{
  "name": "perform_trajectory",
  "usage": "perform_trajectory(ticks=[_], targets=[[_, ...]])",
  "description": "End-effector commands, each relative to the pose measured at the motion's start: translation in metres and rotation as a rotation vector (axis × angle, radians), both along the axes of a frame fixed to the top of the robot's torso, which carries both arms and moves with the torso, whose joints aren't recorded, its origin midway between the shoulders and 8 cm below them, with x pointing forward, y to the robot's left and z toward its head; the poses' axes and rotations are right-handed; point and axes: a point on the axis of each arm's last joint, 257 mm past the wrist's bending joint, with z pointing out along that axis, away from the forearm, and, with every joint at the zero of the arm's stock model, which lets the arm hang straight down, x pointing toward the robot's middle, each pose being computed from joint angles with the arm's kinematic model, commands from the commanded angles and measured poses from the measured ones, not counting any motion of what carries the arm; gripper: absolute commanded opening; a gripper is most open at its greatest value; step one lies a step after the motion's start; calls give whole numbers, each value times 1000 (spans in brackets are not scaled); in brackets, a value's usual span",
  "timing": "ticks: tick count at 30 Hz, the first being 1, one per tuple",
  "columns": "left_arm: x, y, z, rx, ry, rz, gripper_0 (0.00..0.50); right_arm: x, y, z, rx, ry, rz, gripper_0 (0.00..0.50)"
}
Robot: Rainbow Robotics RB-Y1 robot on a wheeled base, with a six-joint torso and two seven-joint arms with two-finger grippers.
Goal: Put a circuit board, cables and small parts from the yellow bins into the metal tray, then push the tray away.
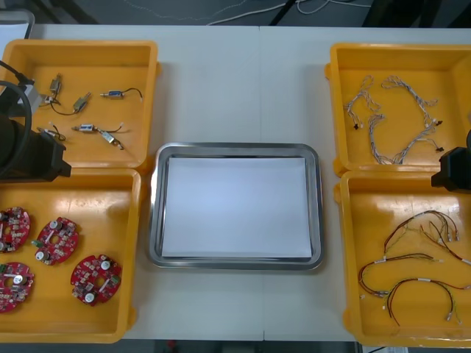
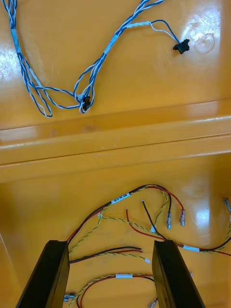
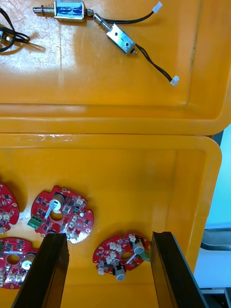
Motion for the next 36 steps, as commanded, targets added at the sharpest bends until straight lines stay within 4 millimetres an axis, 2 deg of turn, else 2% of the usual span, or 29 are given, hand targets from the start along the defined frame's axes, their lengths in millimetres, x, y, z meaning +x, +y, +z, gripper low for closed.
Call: perform_trajectory(ticks=[1,4,9,17,18,20,22,26,36], targets=[[1,14,14,25,-43,29,500,2,2,9,-5,-34,28,500],[1,14,14,25,-43,29,500,0,0,7,-1,-31,16,500],[1,14,14,25,-43,29,500,-2,-5,16,8,-41,-15,500],[1,14,14,25,-43,29,500,-8,-11,12,89,-27,-208,500],[-20,16,-17,70,62,-45,500,-9,-13,10,99,-28,-240,500],[-22,16,-20,71,69,-47,493,-11,-17,7,112,-24,-287,500],[-20,18,-17,88,63,-49,457,-15,-22,1,126,-19,-348,500],[-21,18,-11,90,65,-56,438,-21,-31,-7,148,-17,-452,500],[-25,32,-4,111,68,-56,435,-36,-42,-27,230,-1,-692,500]])
